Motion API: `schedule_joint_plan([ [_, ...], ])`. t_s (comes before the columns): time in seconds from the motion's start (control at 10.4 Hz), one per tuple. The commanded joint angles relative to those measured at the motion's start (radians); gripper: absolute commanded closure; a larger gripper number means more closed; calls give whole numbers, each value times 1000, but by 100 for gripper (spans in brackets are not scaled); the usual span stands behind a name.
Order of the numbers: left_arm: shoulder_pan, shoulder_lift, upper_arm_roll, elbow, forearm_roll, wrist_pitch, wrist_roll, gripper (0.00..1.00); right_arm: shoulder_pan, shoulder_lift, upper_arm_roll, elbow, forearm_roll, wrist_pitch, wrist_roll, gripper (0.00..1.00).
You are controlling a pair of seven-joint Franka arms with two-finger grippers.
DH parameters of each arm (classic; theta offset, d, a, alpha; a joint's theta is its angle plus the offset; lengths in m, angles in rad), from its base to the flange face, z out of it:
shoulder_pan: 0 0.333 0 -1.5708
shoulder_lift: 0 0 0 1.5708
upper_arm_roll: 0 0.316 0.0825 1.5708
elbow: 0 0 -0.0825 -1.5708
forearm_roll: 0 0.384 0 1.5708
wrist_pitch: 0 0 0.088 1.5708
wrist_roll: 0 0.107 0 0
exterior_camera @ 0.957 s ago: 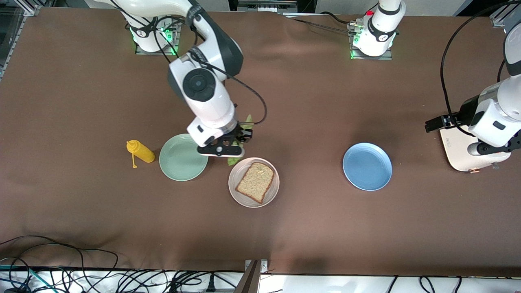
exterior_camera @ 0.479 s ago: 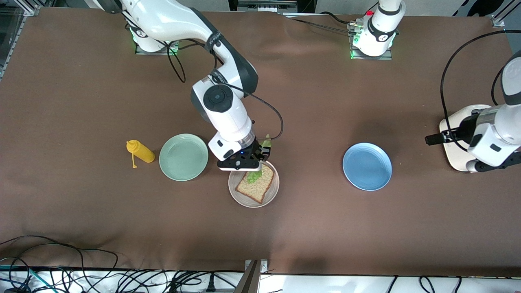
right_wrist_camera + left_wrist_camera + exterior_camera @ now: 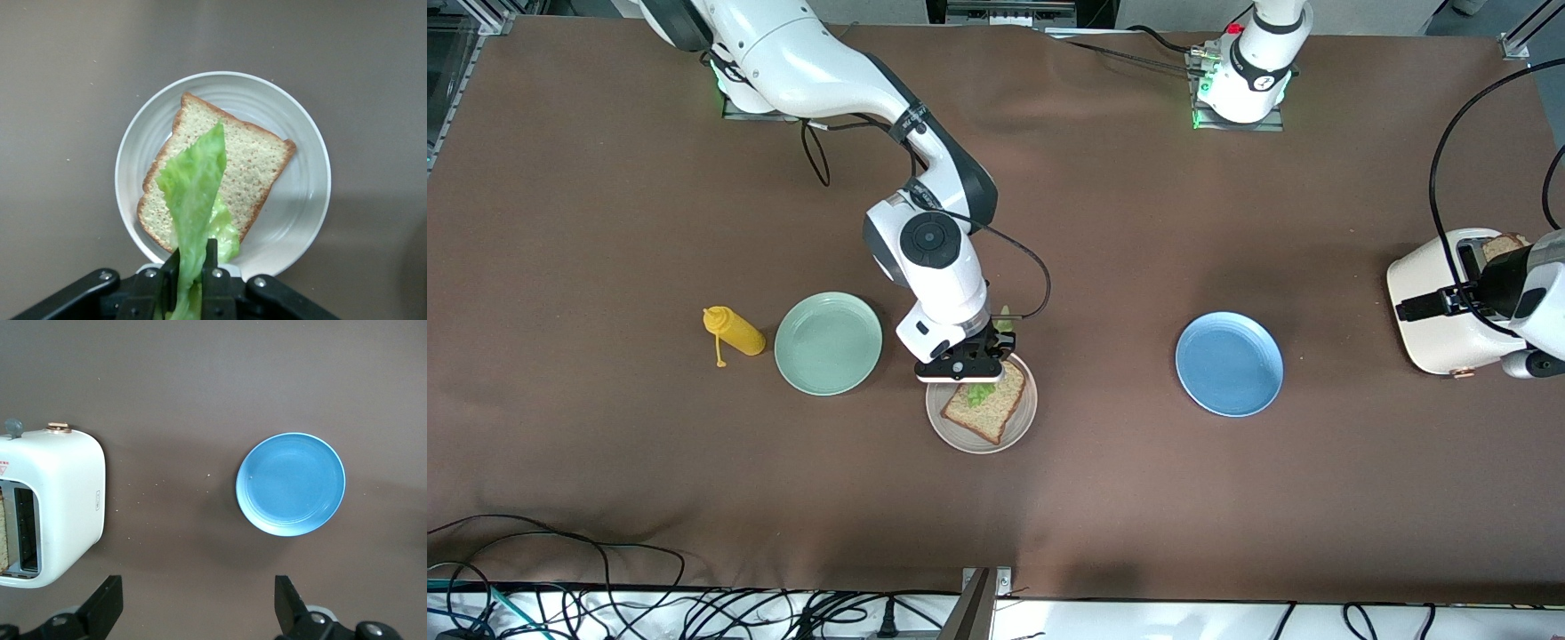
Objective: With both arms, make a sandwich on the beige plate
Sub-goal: 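Lower the lettuce onto the bread slice and open the right gripper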
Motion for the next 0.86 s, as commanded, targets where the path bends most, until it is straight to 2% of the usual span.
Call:
schedule_joint_plan([
  [0.0, 8, -5, -6, 13, 2, -15, 34, 0, 7, 51, -11, 42, -22, 59, -6, 97],
  [0.19, 6, 1, -6, 13, 3, -15, 36, 0, 7, 79, -13, 42, -22, 107, -4, 90],
  [0.29, 6, 4, -6, 13, 2, -12, 36, 0, 5, 87, -13, 42, -21, 122, -6, 77],
  [0.38, -2, 5, -8, 13, 2, -11, 39, 0, 4, 90, -13, 40, -22, 124, -8, 55],
  [0.48, -5, 5, -8, 13, 0, -9, 39, 0, 4, 88, -13, 40, -22, 122, -8, 26],
  [0.57, -6, 5, -8, 13, 0, -8, 39, 0, 2, 87, -13, 42, -22, 122, -14, 5],
  [0.67, -6, 7, -9, 13, 0, -8, 39, 0, 7, 87, -13, 43, -22, 124, -11, 0],
  [0.77, -6, 10, -9, 13, 0, -8, 39, 0, 7, 85, -13, 46, -21, 124, -14, 0],
])
